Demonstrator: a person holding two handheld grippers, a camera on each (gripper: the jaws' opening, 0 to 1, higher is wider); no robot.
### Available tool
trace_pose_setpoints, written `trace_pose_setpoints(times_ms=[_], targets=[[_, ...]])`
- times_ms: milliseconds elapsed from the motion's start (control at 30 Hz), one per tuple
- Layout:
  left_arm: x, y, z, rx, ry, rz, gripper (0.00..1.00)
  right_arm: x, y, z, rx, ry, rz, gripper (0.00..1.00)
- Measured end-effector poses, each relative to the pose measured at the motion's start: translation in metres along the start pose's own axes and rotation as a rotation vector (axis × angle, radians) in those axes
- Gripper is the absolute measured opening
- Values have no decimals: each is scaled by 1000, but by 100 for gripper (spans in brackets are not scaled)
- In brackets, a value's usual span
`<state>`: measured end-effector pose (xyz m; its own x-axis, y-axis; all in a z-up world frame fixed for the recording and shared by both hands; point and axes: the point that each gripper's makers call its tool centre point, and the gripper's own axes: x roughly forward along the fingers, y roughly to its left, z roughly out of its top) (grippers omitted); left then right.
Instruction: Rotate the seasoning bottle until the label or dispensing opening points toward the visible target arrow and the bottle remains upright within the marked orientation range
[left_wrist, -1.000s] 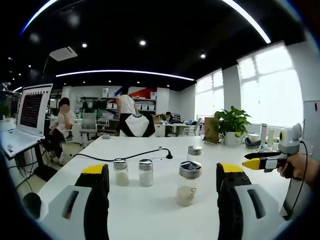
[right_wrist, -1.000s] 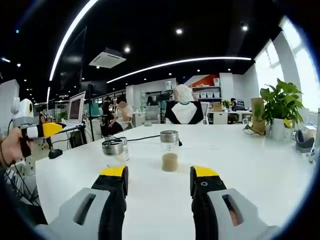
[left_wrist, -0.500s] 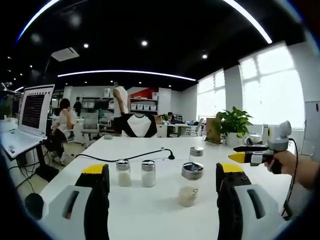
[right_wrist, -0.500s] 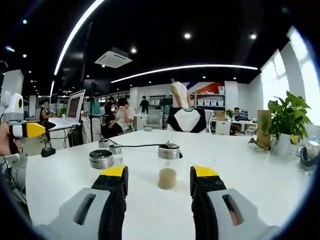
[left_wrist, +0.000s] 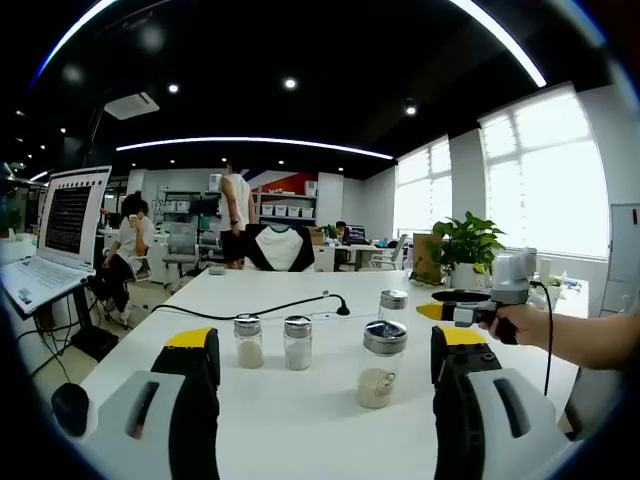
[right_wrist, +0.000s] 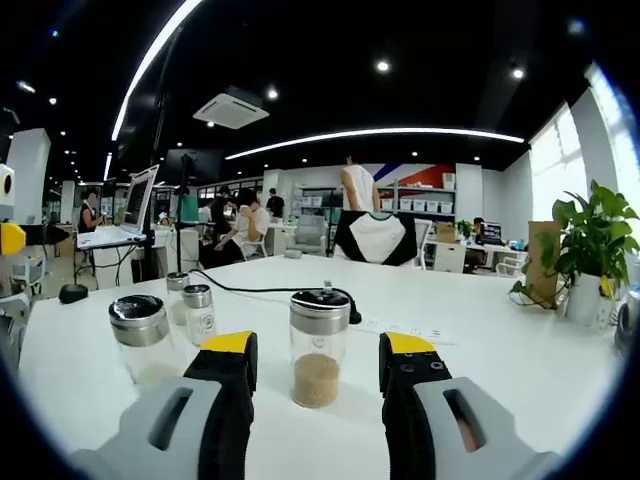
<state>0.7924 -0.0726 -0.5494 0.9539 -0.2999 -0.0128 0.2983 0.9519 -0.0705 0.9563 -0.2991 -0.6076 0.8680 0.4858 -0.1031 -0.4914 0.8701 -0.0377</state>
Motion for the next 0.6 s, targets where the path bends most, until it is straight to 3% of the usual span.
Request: trace_pose_setpoints(times_ms=[467, 600], targets=[[2, -4, 5, -2, -4, -14, 91, 47, 4, -15, -4, 52, 1, 48], [1, -2, 5, -8, -2, -10, 91, 56, 2, -27, -15, 103, -15, 47]])
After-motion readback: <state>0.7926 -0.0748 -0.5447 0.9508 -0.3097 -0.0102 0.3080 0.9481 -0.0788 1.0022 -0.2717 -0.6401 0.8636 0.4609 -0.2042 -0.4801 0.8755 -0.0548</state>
